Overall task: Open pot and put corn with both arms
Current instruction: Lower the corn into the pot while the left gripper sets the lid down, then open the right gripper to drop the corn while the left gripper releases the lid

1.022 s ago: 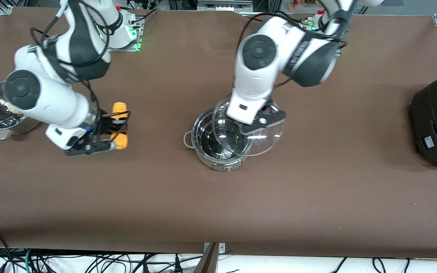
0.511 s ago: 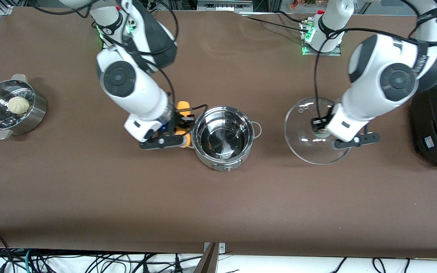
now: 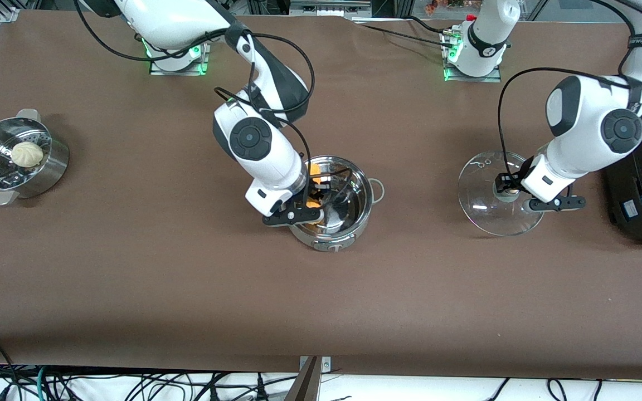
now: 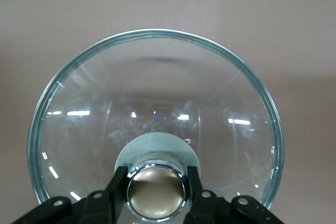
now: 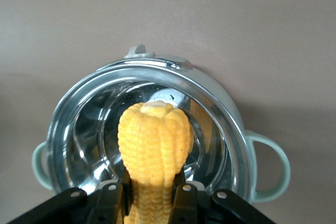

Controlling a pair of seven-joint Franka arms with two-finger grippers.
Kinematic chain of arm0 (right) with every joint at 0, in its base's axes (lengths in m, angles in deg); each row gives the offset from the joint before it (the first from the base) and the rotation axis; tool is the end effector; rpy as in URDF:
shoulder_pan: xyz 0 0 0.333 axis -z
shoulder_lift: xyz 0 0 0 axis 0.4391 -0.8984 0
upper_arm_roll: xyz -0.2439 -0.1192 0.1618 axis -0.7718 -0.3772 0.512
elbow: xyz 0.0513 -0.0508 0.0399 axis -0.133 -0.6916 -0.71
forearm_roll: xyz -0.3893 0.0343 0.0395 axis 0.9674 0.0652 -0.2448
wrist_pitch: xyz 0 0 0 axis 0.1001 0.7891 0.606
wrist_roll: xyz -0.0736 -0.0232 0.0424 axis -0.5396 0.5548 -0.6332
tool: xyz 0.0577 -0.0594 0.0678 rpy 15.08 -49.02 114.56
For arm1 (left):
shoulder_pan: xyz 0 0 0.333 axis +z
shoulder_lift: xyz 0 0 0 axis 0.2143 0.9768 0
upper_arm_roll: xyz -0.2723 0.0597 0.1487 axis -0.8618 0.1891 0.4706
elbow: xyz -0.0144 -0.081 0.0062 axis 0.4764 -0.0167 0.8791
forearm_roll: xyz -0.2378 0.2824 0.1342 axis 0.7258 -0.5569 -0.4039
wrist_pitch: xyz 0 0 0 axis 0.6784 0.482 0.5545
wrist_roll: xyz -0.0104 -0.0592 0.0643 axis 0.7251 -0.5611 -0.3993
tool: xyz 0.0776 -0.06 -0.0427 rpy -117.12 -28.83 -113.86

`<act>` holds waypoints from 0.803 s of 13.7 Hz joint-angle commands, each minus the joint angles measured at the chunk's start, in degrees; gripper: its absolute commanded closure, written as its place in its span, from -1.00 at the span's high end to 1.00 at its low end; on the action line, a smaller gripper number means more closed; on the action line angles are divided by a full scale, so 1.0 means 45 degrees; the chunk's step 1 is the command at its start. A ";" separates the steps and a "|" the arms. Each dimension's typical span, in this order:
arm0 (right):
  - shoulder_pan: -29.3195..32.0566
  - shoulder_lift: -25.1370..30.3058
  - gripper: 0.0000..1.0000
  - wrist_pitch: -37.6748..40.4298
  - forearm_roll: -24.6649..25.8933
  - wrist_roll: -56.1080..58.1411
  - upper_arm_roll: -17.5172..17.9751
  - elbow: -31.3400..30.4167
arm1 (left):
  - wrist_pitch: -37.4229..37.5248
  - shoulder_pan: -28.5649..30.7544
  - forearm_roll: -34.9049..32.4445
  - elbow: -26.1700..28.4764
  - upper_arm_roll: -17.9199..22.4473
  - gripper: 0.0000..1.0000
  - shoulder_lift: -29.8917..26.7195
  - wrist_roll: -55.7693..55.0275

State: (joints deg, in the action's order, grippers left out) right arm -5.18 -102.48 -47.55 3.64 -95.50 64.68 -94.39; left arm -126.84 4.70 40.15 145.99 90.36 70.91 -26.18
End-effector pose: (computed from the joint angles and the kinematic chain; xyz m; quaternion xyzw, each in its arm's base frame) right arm 0.6031 0.4699 0.3529 -0.9933 -0.0361 0.0005 0.1098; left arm 0.5495 -0.0254 0.3227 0.9981 0.0432 -0.0427 0.0138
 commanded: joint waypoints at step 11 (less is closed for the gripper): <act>-0.0776 -0.1476 0.29 -0.0777 0.0215 -0.0425 -0.0034 0.0522 | -0.3122 0.0027 -0.0079 0.1368 -0.0178 -0.58 0.1928 0.0203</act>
State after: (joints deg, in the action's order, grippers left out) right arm -8.55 -108.21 -51.42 3.79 -96.10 64.55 -94.24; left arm -141.58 4.70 40.14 152.36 89.86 79.74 -26.07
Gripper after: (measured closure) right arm 0.617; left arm 0.498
